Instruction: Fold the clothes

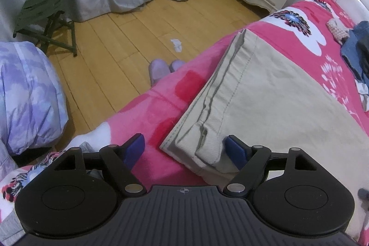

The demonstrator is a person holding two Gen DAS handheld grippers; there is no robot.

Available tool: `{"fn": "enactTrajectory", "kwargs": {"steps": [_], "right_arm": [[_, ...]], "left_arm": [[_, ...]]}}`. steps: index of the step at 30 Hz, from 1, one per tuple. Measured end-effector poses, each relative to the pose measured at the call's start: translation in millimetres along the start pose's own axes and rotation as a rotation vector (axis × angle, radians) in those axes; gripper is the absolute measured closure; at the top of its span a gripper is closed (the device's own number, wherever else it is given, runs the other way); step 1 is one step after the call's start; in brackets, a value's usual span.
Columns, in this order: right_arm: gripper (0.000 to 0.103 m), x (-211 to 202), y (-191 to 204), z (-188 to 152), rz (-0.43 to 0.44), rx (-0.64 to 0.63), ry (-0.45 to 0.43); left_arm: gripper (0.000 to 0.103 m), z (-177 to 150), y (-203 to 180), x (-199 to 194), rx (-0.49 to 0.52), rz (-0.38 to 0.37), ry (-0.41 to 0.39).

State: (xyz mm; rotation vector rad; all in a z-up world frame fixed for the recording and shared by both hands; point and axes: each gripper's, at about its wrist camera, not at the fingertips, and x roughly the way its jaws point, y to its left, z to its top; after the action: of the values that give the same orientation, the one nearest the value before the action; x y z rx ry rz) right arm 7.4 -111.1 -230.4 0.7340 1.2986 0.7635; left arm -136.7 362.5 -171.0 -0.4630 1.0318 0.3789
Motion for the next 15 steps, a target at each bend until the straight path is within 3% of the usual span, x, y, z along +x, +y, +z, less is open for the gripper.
{"fn": "enactTrajectory", "kwargs": {"steps": [6, 11, 15], "right_arm": [[0.093, -22, 16, 3, -0.029, -0.045, -0.084], [0.095, -57, 15, 13, -0.045, -0.064, -0.134], [0.095, -98, 4, 18, -0.087, -0.069, -0.179]], "left_arm": [[0.032, -2, -9, -3, 0.011, -0.014, -0.003], [0.033, -8, -31, -2, 0.065, -0.029, 0.014], [0.034, -22, -59, 1, 0.113, -0.112, 0.057]]}}
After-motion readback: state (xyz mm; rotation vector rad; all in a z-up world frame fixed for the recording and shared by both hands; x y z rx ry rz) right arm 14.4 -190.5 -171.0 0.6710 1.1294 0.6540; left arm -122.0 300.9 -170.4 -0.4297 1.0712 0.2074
